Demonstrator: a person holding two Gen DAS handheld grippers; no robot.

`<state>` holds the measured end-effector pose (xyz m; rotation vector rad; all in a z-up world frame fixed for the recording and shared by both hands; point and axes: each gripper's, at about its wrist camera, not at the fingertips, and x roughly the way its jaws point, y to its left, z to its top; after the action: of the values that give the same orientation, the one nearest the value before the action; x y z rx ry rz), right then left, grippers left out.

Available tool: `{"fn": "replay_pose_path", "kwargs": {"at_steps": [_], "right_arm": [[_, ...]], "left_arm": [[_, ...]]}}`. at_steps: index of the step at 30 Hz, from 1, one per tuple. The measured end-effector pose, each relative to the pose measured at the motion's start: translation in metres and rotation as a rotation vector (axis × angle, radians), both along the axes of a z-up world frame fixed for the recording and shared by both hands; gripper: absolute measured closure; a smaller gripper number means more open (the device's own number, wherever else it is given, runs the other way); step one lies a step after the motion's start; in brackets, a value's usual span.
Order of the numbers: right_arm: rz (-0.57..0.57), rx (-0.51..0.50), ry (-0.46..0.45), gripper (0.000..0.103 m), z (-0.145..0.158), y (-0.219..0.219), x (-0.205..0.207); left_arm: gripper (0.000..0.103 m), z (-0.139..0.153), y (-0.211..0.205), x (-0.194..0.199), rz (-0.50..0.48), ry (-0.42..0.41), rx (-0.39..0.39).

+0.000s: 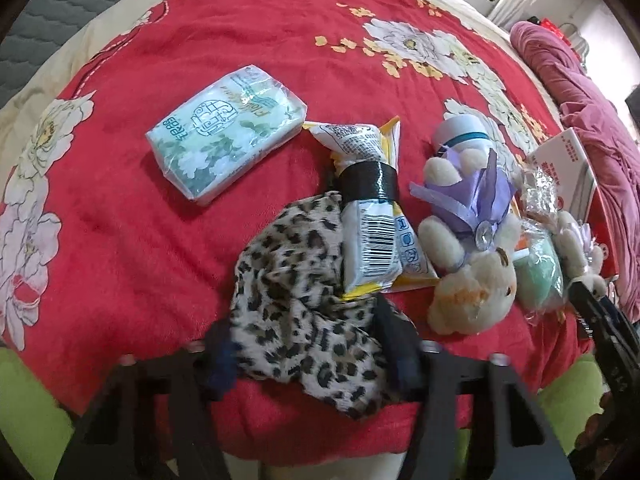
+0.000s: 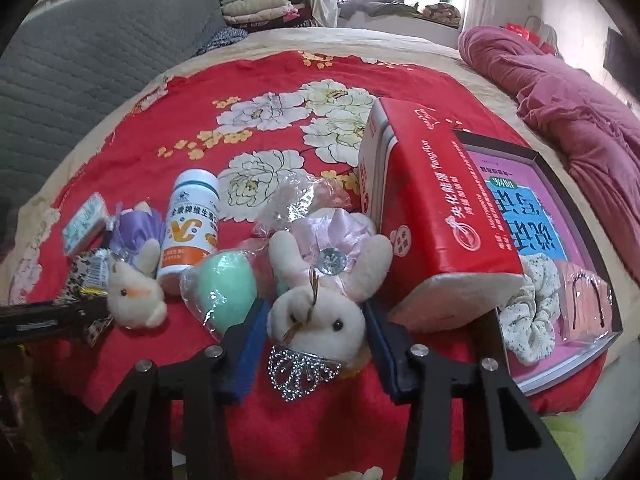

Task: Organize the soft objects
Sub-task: 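Grasp the leopard-print scrunchie with the left tool while the right tool grasps the white plush bunny, then lift and carry the leopard scrunchie and plush bunny toward the pink book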

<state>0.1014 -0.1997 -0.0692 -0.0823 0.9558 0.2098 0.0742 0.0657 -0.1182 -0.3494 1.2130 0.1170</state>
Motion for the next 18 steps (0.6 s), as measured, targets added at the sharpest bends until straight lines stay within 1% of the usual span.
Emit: {"fn": "replay_pose_path", "kwargs": {"at_steps": [1, 3, 5, 8, 12, 18], "right_arm": [[0.001, 0.011, -0.002, 0.055, 0.001, -0.001, -0.001], [0.000, 0.025, -0.007, 0.055, 0.004, -0.004, -0.002], [-0.005, 0.051, -0.003, 0.055, 0.005, -0.006, -0.002], [-0.007, 0.079, -0.012, 0.056, 0.010, -0.009, -0.003], [-0.009, 0.104, -0.029, 0.056, 0.016, -0.013, -0.004], [-0.011, 0.139, -0.061, 0.056, 0.025, -0.018, -0.007]], "left_arm": [[0.058, 0.000, 0.001, -0.001, 0.002, -0.007, -0.006], [0.074, 0.001, 0.002, -0.001, -0.006, -0.021, -0.020], [0.080, 0.003, 0.004, -0.003, -0.007, -0.029, -0.038], [0.083, 0.010, 0.008, -0.010, 0.000, -0.050, -0.067], [0.083, 0.022, 0.010, -0.016, 0.002, -0.077, -0.078], [0.083, 0.043, 0.013, -0.026, 0.009, -0.121, -0.054]]}}
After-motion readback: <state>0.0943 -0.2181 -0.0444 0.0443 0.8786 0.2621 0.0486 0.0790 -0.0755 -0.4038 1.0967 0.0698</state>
